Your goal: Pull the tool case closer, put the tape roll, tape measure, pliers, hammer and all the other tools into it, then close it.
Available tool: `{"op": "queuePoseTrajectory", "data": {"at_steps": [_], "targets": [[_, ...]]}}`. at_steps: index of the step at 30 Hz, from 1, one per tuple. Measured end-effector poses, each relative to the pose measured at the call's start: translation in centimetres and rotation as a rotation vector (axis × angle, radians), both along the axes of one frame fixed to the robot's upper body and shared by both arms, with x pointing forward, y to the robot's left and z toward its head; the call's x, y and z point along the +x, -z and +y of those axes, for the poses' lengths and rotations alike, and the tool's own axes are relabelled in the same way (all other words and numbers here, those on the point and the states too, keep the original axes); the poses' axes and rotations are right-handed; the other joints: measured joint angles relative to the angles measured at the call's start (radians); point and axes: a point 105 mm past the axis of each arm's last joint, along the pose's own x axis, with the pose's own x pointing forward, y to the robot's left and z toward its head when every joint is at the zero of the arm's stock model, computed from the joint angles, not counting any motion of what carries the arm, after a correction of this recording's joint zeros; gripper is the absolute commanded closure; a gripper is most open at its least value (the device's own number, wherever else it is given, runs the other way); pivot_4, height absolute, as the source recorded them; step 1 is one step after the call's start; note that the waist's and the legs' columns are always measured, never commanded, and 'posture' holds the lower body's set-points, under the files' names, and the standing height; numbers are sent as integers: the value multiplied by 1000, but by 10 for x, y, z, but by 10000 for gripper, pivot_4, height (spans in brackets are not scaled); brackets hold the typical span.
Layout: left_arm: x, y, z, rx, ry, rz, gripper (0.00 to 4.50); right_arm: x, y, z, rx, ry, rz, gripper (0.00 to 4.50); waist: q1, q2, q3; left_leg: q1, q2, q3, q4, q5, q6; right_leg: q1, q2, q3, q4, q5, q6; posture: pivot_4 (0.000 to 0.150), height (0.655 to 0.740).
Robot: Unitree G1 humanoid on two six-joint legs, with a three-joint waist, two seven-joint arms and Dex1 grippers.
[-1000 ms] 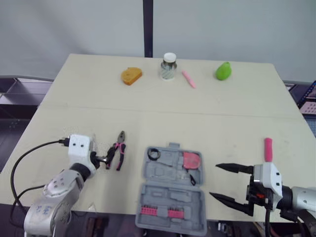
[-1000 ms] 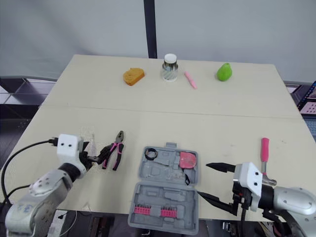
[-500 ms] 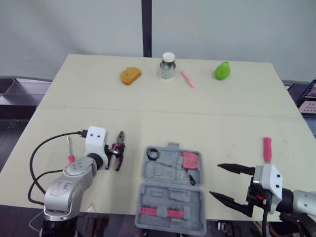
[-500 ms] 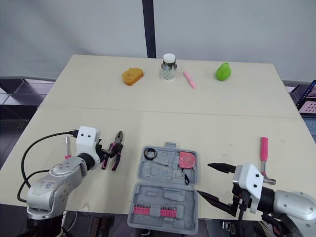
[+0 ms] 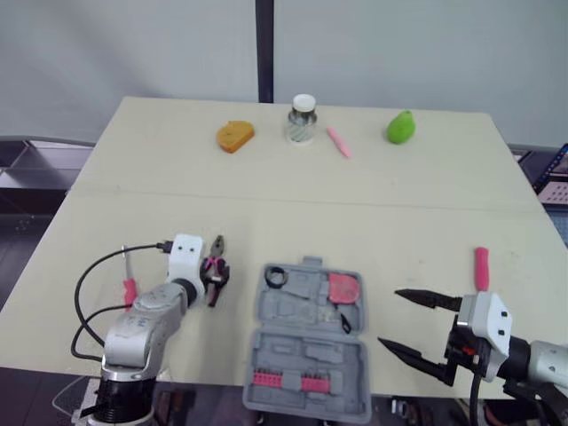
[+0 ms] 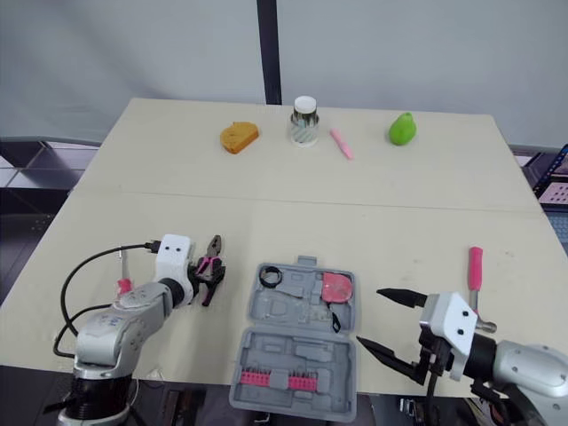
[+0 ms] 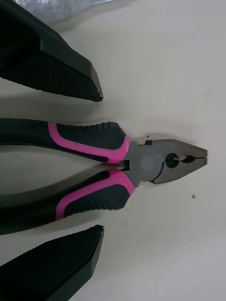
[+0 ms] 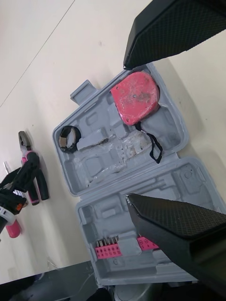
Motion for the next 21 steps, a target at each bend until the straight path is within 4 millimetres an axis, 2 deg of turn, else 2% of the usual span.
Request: {"op": "queuePoseTrajectory", "data": {"at_steps": [10, 13, 15, 16, 21], "targets": [[8, 2, -1, -1, -9, -32, 0, 1, -2, 1, -2, 8, -12, 669, 2, 1, -1, 0, 0, 0, 0, 0, 0, 0, 0, 0, 0, 0, 0, 1500, 6950], [8, 3, -2, -1, -14, -36, 8530, 1, -2, 1, -2, 12, -11, 0, 3, 1, -1, 0, 0, 0, 0, 0, 0, 0, 0, 0, 0, 0, 0, 1500, 6950], [8, 3, -2, -1, -17, -37, 18354, 1, -2, 1, -2, 14, -11, 0, 4, 1, -1, 0, -1, 0, 0, 0, 0, 0, -1, 0, 1, 0, 0, 1500, 6950], [8, 3, -2, -1, -17, -39, 21721, 1, -2, 1, -2, 15, -10, 0, 4, 1, -1, 0, -1, 0, 0, 0, 0, 0, -1, 0, 1, 0, 0, 1500, 6950], [8, 3, -2, 8, -21, -41, 21736, 2, -1, 0, -7, 24, -4, 0, 4, 1, -1, 0, -1, 0, 0, 0, 0, 0, -1, 0, 1, 0, 0, 1500, 6950]]}}
